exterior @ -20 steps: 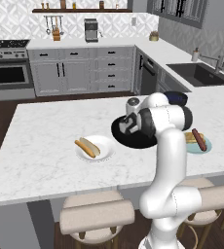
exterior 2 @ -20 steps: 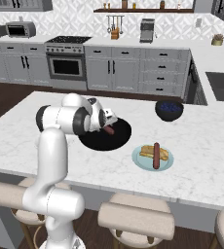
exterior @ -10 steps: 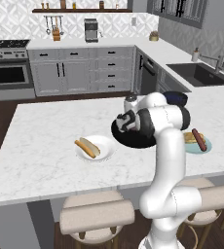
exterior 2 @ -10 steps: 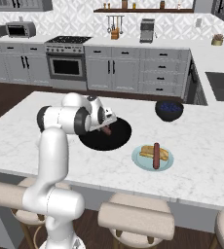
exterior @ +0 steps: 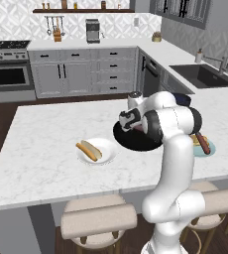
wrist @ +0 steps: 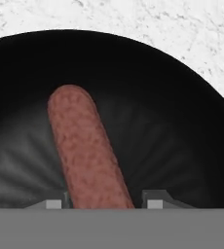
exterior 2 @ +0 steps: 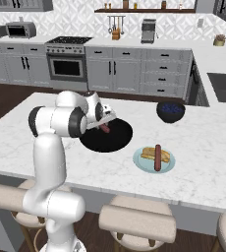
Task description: Place one bun and one sausage from the bowl on each plate.
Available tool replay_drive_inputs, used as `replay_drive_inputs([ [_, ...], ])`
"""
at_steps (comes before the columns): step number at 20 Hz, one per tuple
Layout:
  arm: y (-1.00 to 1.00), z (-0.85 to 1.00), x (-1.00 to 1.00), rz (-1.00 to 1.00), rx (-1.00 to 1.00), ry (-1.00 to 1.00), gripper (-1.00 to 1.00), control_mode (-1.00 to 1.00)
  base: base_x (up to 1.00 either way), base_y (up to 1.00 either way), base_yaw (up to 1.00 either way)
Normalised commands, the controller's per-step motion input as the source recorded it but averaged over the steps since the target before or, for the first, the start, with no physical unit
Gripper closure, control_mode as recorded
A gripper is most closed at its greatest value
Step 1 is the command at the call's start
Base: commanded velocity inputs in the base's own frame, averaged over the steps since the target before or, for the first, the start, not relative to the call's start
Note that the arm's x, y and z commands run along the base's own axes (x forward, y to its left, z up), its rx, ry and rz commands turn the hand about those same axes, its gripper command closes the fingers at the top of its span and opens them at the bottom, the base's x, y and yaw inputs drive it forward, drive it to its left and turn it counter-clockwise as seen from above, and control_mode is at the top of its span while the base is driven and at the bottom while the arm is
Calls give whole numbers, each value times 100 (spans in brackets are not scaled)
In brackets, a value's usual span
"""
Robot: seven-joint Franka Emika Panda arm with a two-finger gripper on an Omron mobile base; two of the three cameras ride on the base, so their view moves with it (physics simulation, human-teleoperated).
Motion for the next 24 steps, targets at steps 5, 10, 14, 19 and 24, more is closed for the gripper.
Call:
replay_drive_inputs([
  [5,0,97,-56,2,6,-21,100,-100,0,0,0],
  [10,49,95,-25,12,11,-9,100,-100,0,0,0],
  [14,99,29,-7,40,5,1,100,-100,0,0,0],
  [19,93,3,0,62,-2,17,100,-100,0,0,0],
  [24,61,-21,0,46,-3,14,100,-100,0,0,0],
])
